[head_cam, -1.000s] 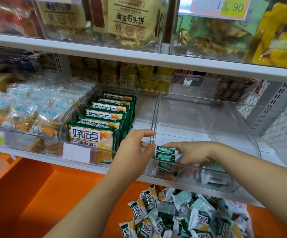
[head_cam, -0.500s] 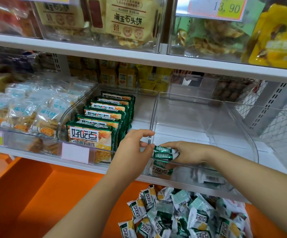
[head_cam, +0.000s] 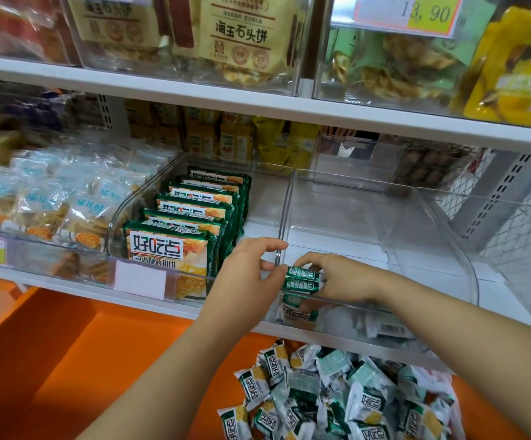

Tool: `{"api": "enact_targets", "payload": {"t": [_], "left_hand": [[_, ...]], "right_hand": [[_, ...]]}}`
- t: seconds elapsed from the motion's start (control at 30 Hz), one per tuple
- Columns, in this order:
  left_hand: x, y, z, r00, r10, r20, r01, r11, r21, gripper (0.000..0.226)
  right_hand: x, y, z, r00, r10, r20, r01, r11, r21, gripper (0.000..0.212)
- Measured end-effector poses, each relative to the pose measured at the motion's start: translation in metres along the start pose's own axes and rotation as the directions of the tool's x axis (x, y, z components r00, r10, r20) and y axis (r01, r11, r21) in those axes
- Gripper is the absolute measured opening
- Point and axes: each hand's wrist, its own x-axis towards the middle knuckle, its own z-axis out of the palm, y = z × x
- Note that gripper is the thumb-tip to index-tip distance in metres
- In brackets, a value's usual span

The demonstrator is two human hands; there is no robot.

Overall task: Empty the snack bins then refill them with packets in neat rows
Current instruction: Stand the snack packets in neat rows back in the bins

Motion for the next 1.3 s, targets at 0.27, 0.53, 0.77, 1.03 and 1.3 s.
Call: {"api": "enact_targets", "payload": {"t": [0.27, 0.53, 0.77, 1.03, 1.3], "left_hand": [[-0.002, 0.0, 0.001, 1.0, 0.004, 0.006, -0.004, 1.0, 0.021, 0.027], [0.0, 0.0, -0.001, 1.0, 0.006, 0.008, -0.006, 1.0, -0.005, 0.028], [0.0, -0.003, -0.001, 1.0, 0.012, 0.015, -0.011, 1.0, -0.013, 0.027], [0.0, -0.002, -0.001, 1.0, 0.02, 0.011, -0.02, 1.0, 0.001, 0.028], [0.001, -0.002, 0.0, 1.0, 0.016, 0.017, -0.016, 1.0, 0.006, 0.028]], "right_hand": [[0.002, 0.009, -0.002, 0.998, -0.001, 0.067, -0.004, 0.997, 0.075, 0.051], [0.005, 0.018, -0.003, 0.996, 0.048, 0.077, -0.069, 0.95, 0.303, 0.058], [0.012, 0.02, 0.0, 0.998, 0.033, -0.062, -0.032, 0.999, 0.021, 0.049], [0.004, 0.019, -0.007, 0.998, 0.015, -0.064, -0.01, 0.997, 0.075, 0.041], [0.003, 0.009, -0.001, 0.98, -0.11, -0.166, 0.101, 0.993, -0.064, 0.035]]}}
